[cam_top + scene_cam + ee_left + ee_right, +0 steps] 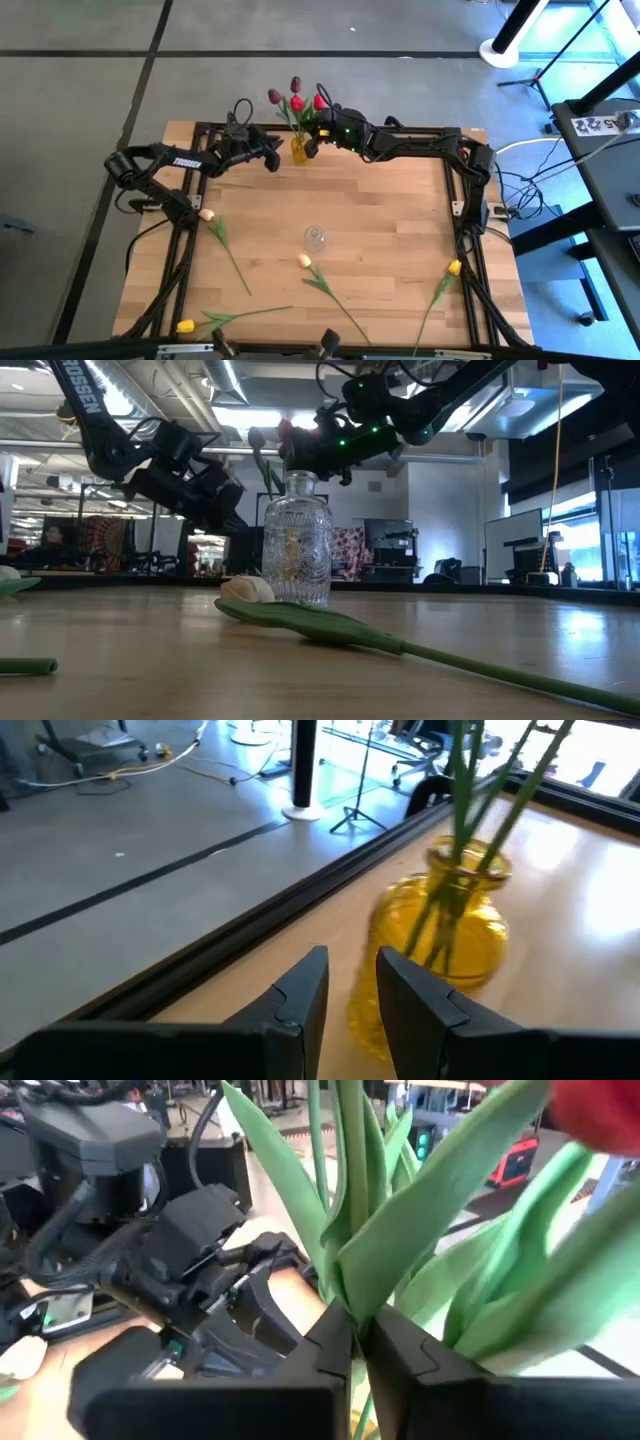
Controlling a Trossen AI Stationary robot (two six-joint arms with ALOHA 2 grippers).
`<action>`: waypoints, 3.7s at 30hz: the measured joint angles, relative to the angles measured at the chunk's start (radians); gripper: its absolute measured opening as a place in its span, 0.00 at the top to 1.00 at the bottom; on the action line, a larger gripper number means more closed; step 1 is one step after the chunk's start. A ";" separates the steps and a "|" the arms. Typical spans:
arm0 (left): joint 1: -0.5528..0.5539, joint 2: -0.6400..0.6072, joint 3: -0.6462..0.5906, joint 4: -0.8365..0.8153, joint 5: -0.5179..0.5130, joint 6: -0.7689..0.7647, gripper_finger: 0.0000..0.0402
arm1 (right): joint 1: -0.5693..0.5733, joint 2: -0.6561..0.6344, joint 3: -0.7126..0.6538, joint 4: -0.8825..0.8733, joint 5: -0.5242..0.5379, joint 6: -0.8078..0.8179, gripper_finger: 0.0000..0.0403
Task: Sort flowers into vase by color
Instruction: Put the red flower into the yellow vase, then put the right yellow flower into the transparent vase
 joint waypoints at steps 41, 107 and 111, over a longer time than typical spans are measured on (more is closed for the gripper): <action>-0.985 -0.533 0.000 -0.737 -0.276 -0.200 0.79 | 0.514 -0.367 0.001 -1.037 0.270 0.373 0.32; -1.348 -0.533 0.000 -0.702 -0.401 -0.212 0.79 | 0.973 -0.397 -0.135 -1.189 0.647 1.440 0.98; -1.348 -0.533 0.000 -0.696 -0.401 -0.213 0.79 | 0.954 -0.398 -0.036 -0.929 0.884 0.996 0.97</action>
